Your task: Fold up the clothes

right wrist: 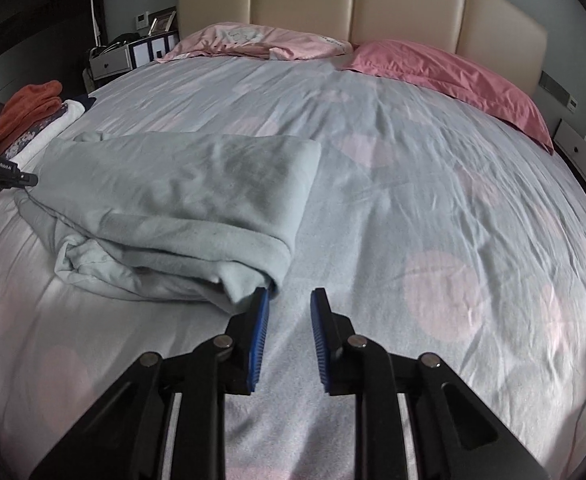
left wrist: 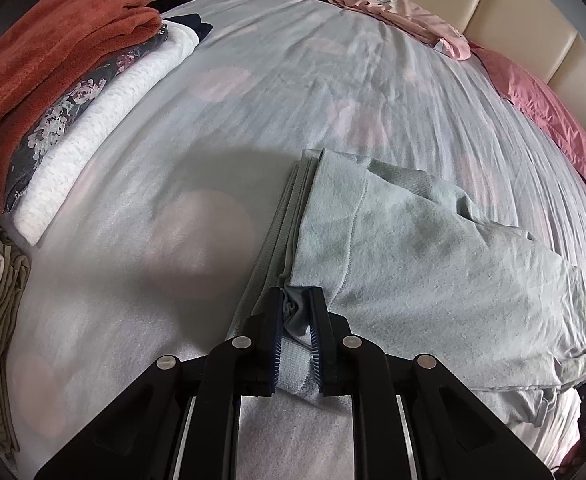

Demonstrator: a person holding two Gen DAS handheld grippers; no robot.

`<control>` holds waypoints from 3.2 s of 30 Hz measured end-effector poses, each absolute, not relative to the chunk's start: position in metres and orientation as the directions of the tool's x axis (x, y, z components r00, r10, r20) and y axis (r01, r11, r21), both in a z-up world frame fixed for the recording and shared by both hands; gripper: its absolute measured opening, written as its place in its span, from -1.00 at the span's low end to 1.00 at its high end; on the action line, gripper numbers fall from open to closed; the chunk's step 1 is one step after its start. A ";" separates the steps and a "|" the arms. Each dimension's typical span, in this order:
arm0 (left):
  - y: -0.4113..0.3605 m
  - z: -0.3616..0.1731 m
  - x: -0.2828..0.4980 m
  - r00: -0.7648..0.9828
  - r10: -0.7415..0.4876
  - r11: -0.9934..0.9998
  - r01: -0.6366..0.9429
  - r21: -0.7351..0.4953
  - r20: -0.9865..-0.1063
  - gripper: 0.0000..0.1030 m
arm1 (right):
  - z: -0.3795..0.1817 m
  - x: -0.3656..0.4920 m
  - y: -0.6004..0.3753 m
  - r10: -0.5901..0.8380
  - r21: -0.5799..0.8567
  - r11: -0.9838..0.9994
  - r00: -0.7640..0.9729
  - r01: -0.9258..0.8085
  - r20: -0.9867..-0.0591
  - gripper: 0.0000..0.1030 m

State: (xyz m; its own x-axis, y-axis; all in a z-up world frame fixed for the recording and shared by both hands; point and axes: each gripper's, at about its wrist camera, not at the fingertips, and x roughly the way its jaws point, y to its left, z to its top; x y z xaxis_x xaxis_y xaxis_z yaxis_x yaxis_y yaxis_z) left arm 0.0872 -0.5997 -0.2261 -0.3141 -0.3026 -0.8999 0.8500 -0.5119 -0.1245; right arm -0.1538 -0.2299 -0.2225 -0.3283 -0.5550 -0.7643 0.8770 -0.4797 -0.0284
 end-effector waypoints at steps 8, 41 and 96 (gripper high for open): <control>-0.600 -0.228 0.084 -0.308 -0.314 -0.530 0.842 -0.103 -0.898 -0.70 | -0.224 -0.167 -0.234 -0.584 0.058 -0.526 -0.310 0.849 -0.751 -0.83; -0.616 -0.207 0.132 -0.388 -0.312 -0.369 0.891 -0.266 -0.867 -0.34 | -0.209 -0.152 -0.164 -0.605 0.368 -0.646 -0.155 0.668 -0.781 -0.89; -0.446 -0.222 0.077 -0.238 -0.044 -0.777 0.618 -0.117 -0.970 -0.23 | -0.207 -0.112 0.018 -0.612 0.628 -0.778 -0.227 0.002 -0.758 -0.85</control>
State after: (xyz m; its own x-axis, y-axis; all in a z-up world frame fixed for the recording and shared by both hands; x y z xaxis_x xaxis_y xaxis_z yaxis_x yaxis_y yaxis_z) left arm 0.0767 -0.4456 -0.2217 -0.2385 -0.0435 -0.9702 0.6180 -0.7774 -0.1171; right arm -0.1116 0.0177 -0.2066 -0.2265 -0.6123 -0.7575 0.0016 -0.7780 0.6283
